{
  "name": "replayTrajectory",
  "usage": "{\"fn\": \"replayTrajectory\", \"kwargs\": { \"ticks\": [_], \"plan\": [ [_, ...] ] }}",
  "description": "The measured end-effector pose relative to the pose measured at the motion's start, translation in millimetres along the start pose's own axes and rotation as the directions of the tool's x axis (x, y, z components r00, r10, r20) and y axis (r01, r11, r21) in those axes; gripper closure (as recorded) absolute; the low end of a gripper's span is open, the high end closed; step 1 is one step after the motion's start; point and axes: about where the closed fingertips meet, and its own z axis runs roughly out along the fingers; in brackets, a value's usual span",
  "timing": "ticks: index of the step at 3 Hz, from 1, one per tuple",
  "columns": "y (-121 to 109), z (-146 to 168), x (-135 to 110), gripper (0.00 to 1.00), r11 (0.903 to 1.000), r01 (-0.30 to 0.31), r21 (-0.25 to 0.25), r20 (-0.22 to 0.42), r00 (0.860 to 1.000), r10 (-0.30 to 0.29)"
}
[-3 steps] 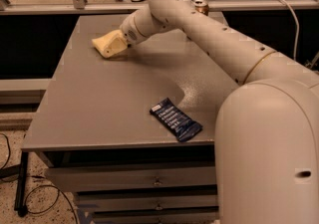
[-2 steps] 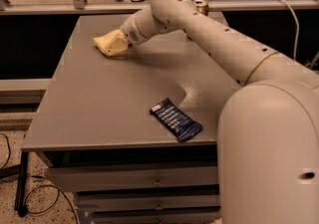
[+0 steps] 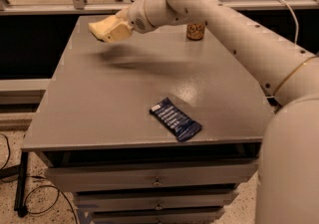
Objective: Pick sponge
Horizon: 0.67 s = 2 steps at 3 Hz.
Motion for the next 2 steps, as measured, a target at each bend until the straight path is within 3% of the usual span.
{"fn": "replayTrajectory", "kwargs": {
  "ticks": [1,2],
  "plan": [
    [13.6,-40.6,-37.5,1.00,0.9994,0.029,0.019,0.123,0.992,-0.031],
    [16.8,-43.7,-41.6,1.00,0.9994,0.030,0.015,0.139,0.990,-0.032]
  ]
}}
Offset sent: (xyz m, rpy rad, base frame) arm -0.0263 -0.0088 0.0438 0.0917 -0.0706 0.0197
